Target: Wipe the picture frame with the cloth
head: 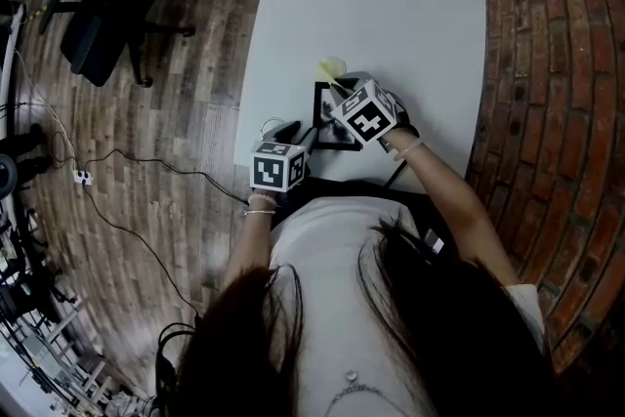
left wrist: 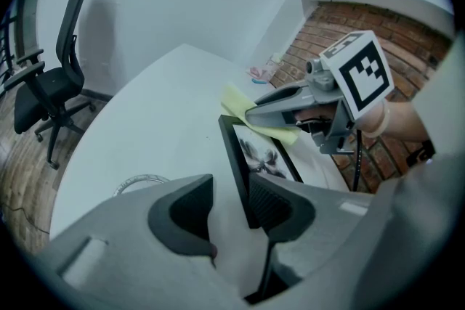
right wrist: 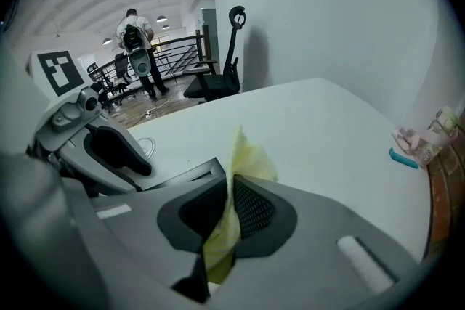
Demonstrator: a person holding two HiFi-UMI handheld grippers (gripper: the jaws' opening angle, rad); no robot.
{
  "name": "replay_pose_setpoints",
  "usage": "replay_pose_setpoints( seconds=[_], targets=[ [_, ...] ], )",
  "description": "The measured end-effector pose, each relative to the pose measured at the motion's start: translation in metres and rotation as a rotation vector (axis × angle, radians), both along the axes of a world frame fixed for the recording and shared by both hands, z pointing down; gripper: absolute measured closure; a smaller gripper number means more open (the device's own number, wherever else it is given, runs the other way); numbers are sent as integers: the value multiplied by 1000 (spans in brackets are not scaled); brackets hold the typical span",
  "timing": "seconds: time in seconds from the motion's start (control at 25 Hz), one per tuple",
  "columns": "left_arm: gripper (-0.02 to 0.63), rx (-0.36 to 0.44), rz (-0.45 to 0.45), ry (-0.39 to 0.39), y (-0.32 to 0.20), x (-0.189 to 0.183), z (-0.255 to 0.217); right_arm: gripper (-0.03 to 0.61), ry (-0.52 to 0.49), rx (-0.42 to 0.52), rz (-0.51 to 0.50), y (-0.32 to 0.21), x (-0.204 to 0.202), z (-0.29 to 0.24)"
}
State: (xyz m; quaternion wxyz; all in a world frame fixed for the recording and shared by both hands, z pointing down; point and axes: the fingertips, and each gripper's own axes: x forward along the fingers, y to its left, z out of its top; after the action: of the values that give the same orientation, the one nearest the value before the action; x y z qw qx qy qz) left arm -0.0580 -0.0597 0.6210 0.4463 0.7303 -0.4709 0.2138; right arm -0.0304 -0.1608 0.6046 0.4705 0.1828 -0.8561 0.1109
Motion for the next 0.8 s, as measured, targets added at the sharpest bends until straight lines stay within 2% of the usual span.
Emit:
replay_pose_setpoints(
  seconds=[0.2, 0.8],
  targets=[
    [457, 0, 1, 1, 0, 0, 0, 545, -16, -7, 48, -2, 6, -1],
    [457, 3, 2, 0, 1, 0, 0, 545, 3, 5, 90, -6, 28, 0]
  ],
)
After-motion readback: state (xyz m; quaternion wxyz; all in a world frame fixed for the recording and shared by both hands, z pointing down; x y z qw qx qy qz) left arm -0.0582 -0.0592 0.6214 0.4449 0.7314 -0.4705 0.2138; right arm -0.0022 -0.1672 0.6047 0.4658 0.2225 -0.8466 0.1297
